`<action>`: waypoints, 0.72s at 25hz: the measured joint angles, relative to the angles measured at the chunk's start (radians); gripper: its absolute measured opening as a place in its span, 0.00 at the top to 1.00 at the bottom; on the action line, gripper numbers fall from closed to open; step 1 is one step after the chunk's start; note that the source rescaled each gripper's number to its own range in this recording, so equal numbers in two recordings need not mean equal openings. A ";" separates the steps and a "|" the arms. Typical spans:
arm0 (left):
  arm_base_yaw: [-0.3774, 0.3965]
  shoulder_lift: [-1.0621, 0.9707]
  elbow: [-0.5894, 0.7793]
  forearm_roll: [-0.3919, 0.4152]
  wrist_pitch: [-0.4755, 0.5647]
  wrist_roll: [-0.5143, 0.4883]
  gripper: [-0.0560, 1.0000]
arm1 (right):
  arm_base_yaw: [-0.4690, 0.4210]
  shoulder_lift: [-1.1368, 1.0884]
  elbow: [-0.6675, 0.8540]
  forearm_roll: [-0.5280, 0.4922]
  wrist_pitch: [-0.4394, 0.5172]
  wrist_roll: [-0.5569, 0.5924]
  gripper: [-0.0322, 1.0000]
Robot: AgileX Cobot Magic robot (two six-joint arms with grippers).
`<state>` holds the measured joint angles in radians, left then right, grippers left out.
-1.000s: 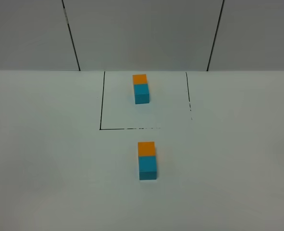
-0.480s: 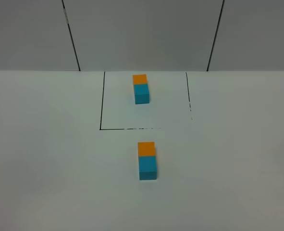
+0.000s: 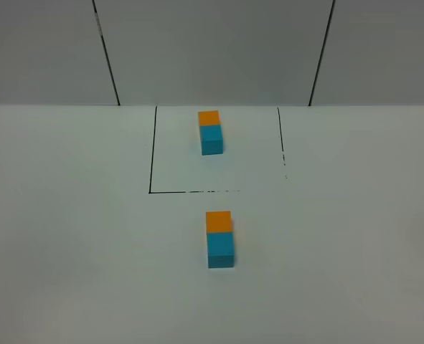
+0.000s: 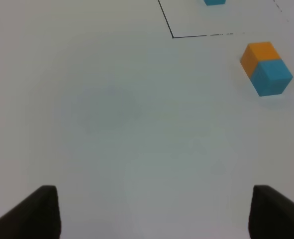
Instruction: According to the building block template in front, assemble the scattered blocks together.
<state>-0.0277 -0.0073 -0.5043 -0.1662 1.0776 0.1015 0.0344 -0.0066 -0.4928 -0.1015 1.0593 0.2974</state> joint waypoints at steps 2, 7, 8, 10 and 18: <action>0.000 0.000 0.000 0.000 0.000 0.000 0.26 | 0.000 0.000 0.000 0.000 0.000 0.000 0.17; 0.000 0.000 0.000 0.000 0.000 0.000 0.26 | 0.000 0.000 0.000 0.000 0.000 0.000 0.17; 0.000 0.000 0.000 0.000 0.000 0.000 0.26 | 0.000 0.000 0.000 0.000 0.000 0.000 0.17; 0.000 0.000 0.000 0.000 0.000 0.000 0.26 | 0.000 0.000 0.000 0.000 0.000 0.000 0.17; 0.000 0.000 0.000 0.000 0.000 0.000 0.26 | 0.000 0.000 0.000 0.000 0.000 0.000 0.17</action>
<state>-0.0277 -0.0073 -0.5043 -0.1662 1.0776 0.1015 0.0344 -0.0066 -0.4928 -0.1015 1.0593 0.2974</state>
